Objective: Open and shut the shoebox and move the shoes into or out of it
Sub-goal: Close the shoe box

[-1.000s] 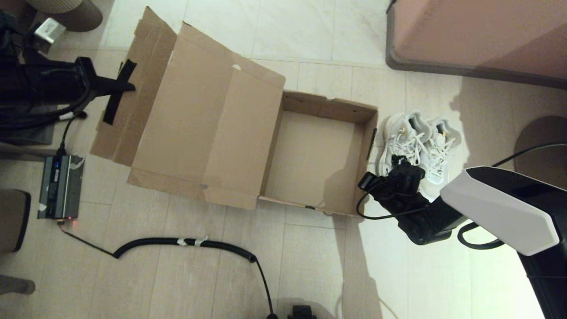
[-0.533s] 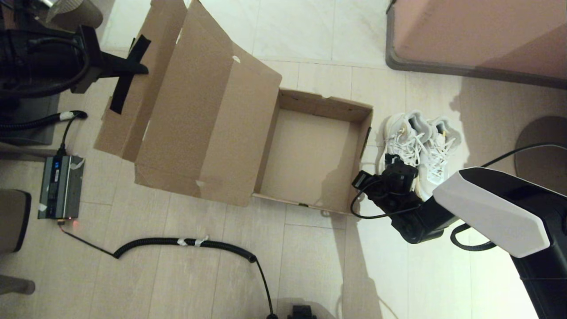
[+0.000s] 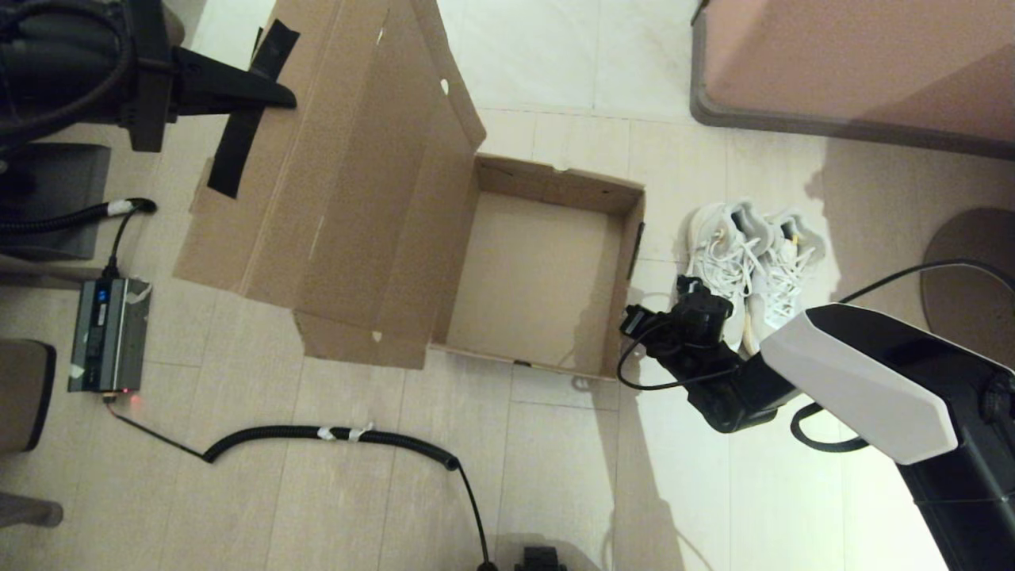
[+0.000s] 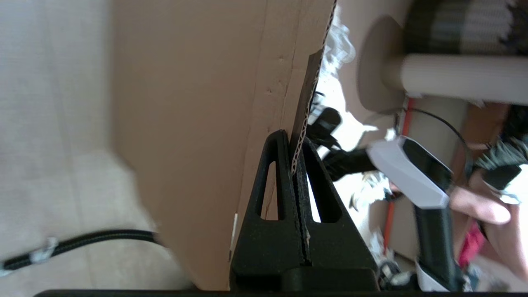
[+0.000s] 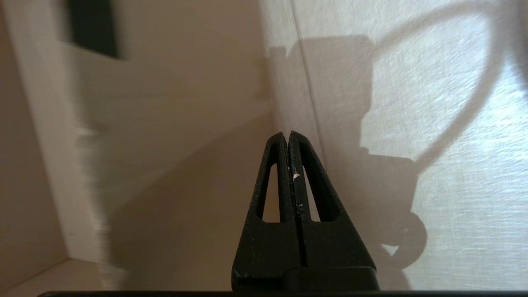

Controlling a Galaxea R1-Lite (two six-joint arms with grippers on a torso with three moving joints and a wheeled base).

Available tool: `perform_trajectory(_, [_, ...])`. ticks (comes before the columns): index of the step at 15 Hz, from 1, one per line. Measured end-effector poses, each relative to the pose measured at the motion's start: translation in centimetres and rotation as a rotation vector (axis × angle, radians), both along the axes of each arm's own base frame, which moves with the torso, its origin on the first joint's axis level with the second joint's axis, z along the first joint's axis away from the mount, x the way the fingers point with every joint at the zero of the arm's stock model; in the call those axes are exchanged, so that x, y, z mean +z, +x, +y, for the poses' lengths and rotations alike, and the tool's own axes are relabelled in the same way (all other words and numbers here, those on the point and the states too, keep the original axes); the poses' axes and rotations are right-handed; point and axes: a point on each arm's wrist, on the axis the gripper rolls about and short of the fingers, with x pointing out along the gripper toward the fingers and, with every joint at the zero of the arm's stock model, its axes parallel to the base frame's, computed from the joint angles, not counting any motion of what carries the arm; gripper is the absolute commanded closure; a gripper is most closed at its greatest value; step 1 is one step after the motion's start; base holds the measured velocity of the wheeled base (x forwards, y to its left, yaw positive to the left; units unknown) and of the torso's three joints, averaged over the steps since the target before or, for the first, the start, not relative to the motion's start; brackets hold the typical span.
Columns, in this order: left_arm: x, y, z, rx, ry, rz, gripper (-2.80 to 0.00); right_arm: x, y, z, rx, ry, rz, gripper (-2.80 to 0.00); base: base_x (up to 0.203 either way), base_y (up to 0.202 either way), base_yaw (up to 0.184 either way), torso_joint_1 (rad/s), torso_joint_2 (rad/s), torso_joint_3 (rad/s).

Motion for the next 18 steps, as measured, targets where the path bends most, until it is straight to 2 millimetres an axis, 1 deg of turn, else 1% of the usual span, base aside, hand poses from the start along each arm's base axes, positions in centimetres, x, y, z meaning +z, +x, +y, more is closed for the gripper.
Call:
perform_trajectory(4, [-0.6,-0.4,-1.8,-0.068,0.002,0.027,0.0,0.1,-0.1,1.0,0.01,0.0,-0.005,0.0,0.0,0.0,0.0,0.0,0.0,0.0])
perform_trajectory(5, [-0.8,-0.5,-2.3,-0.09,0.004,0.035,-2.8,0.0,-0.1,1.1,0.01,0.0,-0.004,0.0,0.0,0.0,0.0,0.0,0.0,0.0])
perform_trajectory(8, [-1.0,-0.7,-3.6,-0.128,0.008,0.042,-2.8,-0.4,-0.1,1.2,0.01,-0.002,0.004,0.0,0.0,0.0,0.0,0.0,0.0,0.0])
perform_trajectory(10, [-1.2,-1.0,-4.9,-0.148,0.007,0.059,-2.8,-0.6,-0.1,1.2,0.01,-0.002,0.007,0.0,0.0,0.0,0.0,0.0,0.0,0.0])
perform_trajectory(14, [-2.5,-1.1,-7.2,-0.209,0.014,0.109,-2.8,-0.4,-0.3,0.8,-0.03,-0.016,0.008,0.0,0.0,0.0,0.0,0.0,0.0,0.0])
perform_trajectory(15, [-2.8,-1.0,-7.7,-0.216,0.015,0.117,-2.8,-0.1,-0.5,0.4,-0.046,-0.025,0.011,0.0,0.0,0.0,0.0,0.0,0.0,0.0])
perform_trajectory(16, [-2.9,-0.9,-8.2,-0.219,0.014,0.117,-2.8,0.4,-1.0,-0.4,-0.063,-0.042,0.019,0.0,0.0,0.0,0.0,0.0,0.0,0.0])
perform_trajectory(18, [-3.2,-0.6,-8.7,-0.221,0.014,0.119,-2.8,2.2,-2.6,-3.6,-0.12,-0.098,0.033,0.0,0.0,0.0,0.0,0.0,0.0,0.0])
